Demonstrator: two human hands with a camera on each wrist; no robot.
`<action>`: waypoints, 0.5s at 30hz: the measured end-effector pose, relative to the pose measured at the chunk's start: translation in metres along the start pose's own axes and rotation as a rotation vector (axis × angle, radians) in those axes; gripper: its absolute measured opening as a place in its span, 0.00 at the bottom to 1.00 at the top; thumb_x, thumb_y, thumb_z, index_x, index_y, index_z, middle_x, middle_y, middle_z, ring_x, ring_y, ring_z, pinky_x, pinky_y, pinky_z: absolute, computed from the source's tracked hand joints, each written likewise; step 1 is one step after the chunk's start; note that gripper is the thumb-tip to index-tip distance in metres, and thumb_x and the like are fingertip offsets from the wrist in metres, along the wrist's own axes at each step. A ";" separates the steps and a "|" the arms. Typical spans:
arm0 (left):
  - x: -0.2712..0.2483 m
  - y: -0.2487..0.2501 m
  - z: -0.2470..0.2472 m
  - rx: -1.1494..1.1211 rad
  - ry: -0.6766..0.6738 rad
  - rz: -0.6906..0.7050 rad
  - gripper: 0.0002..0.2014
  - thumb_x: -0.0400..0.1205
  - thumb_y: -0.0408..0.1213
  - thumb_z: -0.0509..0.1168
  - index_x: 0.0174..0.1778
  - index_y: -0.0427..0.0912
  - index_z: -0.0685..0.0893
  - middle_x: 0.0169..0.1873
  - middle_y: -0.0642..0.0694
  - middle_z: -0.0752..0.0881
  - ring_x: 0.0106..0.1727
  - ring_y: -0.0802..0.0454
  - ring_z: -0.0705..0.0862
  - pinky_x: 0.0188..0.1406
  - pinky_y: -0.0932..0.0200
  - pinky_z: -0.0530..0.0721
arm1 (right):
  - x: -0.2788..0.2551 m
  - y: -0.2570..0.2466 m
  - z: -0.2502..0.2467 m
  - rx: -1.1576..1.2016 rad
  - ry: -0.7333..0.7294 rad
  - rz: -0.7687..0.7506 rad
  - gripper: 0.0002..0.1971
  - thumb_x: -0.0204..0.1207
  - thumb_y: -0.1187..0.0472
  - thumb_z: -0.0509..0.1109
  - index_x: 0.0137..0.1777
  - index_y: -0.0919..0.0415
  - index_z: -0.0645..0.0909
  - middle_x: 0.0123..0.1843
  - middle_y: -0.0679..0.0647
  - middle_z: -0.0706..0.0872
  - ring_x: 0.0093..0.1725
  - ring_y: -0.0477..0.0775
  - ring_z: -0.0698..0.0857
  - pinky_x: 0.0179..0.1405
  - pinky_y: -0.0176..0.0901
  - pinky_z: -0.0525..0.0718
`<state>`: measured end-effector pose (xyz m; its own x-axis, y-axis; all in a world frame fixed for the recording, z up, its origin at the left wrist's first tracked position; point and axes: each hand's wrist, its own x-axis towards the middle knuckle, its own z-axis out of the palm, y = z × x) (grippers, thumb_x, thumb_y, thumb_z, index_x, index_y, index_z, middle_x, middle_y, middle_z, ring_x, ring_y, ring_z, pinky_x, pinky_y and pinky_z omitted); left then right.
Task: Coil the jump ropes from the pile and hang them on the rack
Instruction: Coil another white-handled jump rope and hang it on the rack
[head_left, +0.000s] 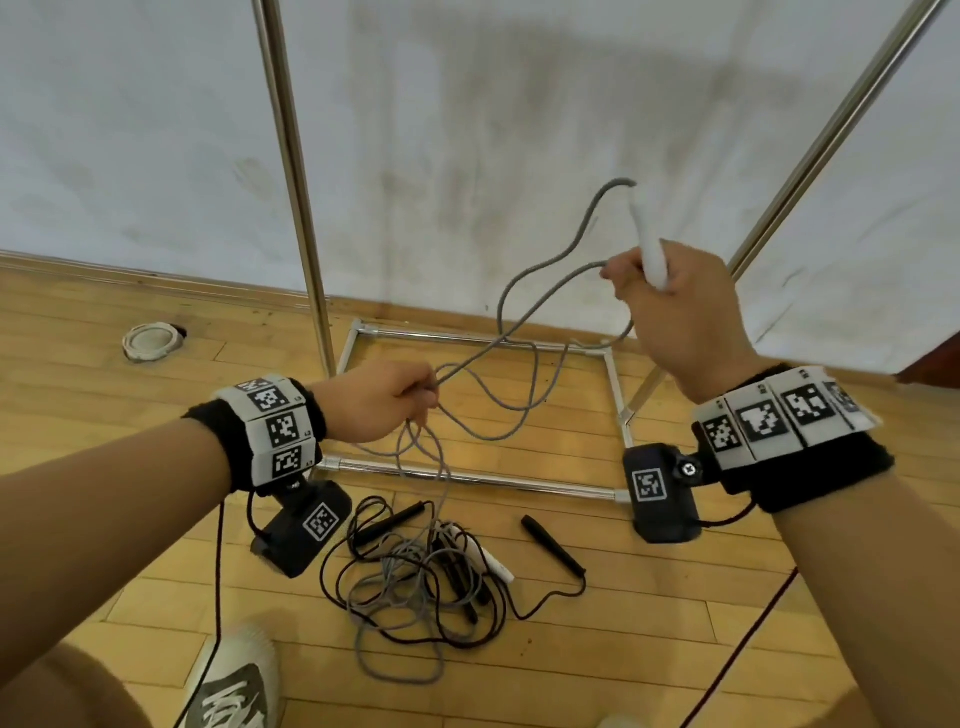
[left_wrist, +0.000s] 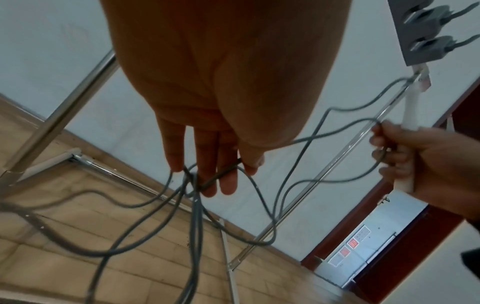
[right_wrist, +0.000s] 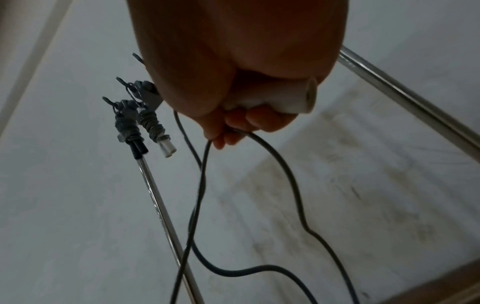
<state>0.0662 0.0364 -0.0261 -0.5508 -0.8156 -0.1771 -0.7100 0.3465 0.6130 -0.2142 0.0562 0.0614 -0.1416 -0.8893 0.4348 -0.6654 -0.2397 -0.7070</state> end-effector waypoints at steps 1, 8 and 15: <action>0.000 0.000 -0.001 0.006 0.007 -0.014 0.10 0.89 0.38 0.58 0.43 0.52 0.78 0.40 0.52 0.88 0.44 0.54 0.86 0.47 0.57 0.80 | 0.000 0.007 -0.001 -0.044 -0.037 0.028 0.09 0.81 0.55 0.70 0.39 0.50 0.86 0.42 0.57 0.88 0.40 0.55 0.83 0.39 0.47 0.81; 0.001 0.029 -0.009 0.036 0.207 0.066 0.11 0.89 0.44 0.59 0.49 0.49 0.86 0.28 0.53 0.81 0.25 0.64 0.77 0.25 0.73 0.73 | -0.026 0.008 0.023 -0.093 -0.292 -0.010 0.12 0.76 0.57 0.75 0.59 0.48 0.87 0.54 0.47 0.83 0.48 0.47 0.81 0.45 0.36 0.77; -0.007 0.062 -0.021 -0.041 0.292 0.219 0.10 0.88 0.44 0.59 0.48 0.49 0.85 0.28 0.51 0.79 0.25 0.60 0.74 0.26 0.70 0.73 | -0.042 -0.008 0.041 -0.032 -0.375 -0.090 0.08 0.81 0.52 0.71 0.42 0.53 0.85 0.33 0.47 0.85 0.30 0.40 0.80 0.29 0.28 0.72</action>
<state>0.0355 0.0532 0.0292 -0.5351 -0.8243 0.1850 -0.5681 0.5131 0.6434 -0.1725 0.0799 0.0261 0.1923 -0.9474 0.2559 -0.6866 -0.3163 -0.6547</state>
